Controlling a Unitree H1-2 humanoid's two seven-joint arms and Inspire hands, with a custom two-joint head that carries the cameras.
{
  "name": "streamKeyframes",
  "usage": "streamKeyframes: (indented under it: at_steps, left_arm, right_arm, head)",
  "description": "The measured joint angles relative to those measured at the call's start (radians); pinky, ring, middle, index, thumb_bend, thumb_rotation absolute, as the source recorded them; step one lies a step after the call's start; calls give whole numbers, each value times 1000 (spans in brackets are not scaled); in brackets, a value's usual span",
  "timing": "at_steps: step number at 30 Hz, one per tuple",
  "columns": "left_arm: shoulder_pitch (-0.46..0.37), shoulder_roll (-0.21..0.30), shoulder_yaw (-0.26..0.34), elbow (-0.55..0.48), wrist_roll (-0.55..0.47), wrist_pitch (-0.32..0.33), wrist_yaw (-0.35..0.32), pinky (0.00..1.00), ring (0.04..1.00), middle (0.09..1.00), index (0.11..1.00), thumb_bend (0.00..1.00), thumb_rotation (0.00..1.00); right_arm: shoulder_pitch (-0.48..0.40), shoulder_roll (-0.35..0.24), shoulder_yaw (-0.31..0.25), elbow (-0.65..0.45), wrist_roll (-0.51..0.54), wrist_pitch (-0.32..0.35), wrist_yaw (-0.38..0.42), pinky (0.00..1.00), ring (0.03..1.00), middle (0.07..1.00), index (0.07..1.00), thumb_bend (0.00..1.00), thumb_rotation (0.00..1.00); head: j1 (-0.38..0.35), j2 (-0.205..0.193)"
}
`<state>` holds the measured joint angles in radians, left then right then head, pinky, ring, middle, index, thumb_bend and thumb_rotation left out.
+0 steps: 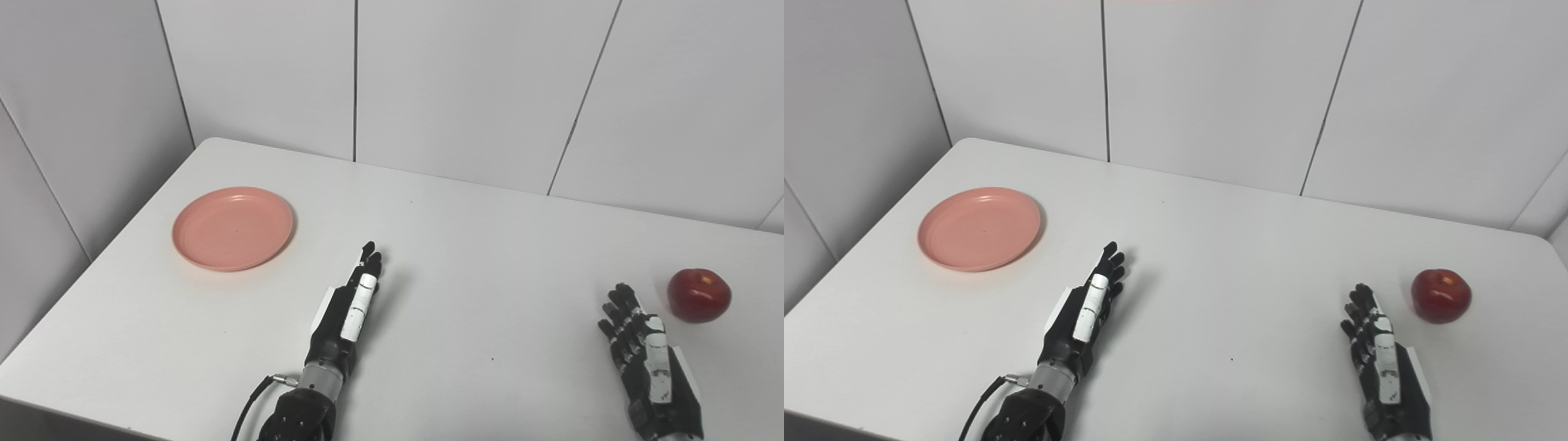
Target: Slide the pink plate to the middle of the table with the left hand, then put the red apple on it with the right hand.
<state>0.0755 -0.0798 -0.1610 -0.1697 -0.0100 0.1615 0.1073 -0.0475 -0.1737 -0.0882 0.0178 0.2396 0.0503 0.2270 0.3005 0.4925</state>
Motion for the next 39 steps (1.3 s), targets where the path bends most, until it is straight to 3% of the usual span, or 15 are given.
streamKeyframes:
  at_steps: [9,15,22,29,33,39]
  left_arm:
    - [0,-25,-10,28,39,-35,9,1000,1000,1000,1000,717,1000]
    - [8,-57,-7,47,45,-58,17,1000,1000,1000,1000,723,1000]
    - [8,-76,-2,73,68,-84,17,1000,1000,1000,1000,696,1000]
    - [9,-79,-2,81,83,-99,17,1000,1000,1000,1000,711,1000]
    - [9,-80,-1,82,83,-99,17,1000,1000,1000,1000,709,1000]
    - [9,-81,-1,82,83,-99,17,1000,1000,1000,1000,696,1000]
  right_arm:
    - [-6,-10,-12,15,9,-5,8,1000,1000,1000,1000,822,1000]
    - [-5,-18,-20,18,27,-4,12,1000,1000,1000,1000,866,1000]
    - [-10,-28,-31,35,47,-4,17,1000,1000,999,1000,999,1000]
    - [-16,-34,-32,46,52,-5,25,1000,1000,990,994,1000,1000]
    - [-16,-35,-32,48,36,-10,24,1000,970,965,956,941,1000]
    - [-15,-35,-31,53,13,-21,23,1000,962,960,959,952,1000]
  head:
    - [81,-34]
    - [129,-69]
    - [144,-84]
    - [155,-104]
    - [161,-114]
    - [149,-101]
